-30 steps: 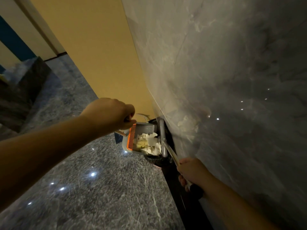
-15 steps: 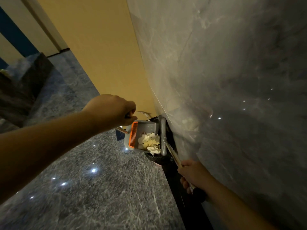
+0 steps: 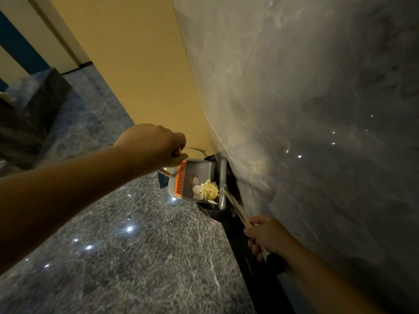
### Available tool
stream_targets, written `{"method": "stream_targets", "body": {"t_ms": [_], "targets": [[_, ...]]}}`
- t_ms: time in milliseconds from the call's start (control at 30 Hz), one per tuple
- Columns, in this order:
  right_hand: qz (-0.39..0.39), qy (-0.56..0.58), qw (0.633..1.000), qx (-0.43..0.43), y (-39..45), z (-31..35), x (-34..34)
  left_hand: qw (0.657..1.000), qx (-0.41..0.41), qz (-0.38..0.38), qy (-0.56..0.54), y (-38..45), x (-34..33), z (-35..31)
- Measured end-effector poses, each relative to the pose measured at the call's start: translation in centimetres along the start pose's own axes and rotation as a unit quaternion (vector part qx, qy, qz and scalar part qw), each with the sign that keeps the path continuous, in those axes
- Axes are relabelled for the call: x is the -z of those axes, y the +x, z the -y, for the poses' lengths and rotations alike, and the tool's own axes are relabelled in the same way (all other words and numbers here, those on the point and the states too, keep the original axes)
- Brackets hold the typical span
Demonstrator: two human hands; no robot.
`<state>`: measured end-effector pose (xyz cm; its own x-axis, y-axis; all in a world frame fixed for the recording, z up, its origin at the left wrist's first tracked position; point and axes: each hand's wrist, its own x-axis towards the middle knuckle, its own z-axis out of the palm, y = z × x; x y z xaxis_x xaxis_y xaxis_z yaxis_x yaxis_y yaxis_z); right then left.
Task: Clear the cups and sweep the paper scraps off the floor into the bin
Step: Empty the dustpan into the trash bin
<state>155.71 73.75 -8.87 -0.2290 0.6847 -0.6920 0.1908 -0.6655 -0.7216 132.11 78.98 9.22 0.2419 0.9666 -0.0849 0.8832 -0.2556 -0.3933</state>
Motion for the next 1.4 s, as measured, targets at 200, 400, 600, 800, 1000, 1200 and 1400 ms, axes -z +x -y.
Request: {"method": "stream_targets", "body": {"t_ms": [200,400,600,800,1000,1200,1400], "targets": [[0.002,-0.014,1.000,0.001,-0.2,0.5,0.2,0.999,-0.016,-0.018,0.021,0.5,0.8,0.4],[-0.002,-0.043,0.999,0.013,-0.5,1.1,0.4,0.999,0.001,-0.037,0.009,0.8,1.4,1.5],[0.012,-0.039,0.999,0.010,-0.4,1.9,0.2,0.999,-0.007,-0.018,0.030,0.6,0.3,1.5],[0.007,-0.048,0.999,0.008,-0.1,1.5,0.2,1.000,-0.012,-0.005,0.014,0.5,0.7,1.2],[0.004,-0.062,0.998,0.004,0.2,1.5,0.4,0.998,-0.045,-0.012,0.038,0.9,2.0,0.1],[0.014,-0.083,0.996,0.004,0.0,1.6,0.4,0.996,-0.072,-0.002,0.051,1.4,2.0,-1.4],[0.019,-0.037,0.999,-0.014,-0.3,1.4,0.4,0.995,-0.079,0.002,0.052,1.0,0.8,-1.4]]}}
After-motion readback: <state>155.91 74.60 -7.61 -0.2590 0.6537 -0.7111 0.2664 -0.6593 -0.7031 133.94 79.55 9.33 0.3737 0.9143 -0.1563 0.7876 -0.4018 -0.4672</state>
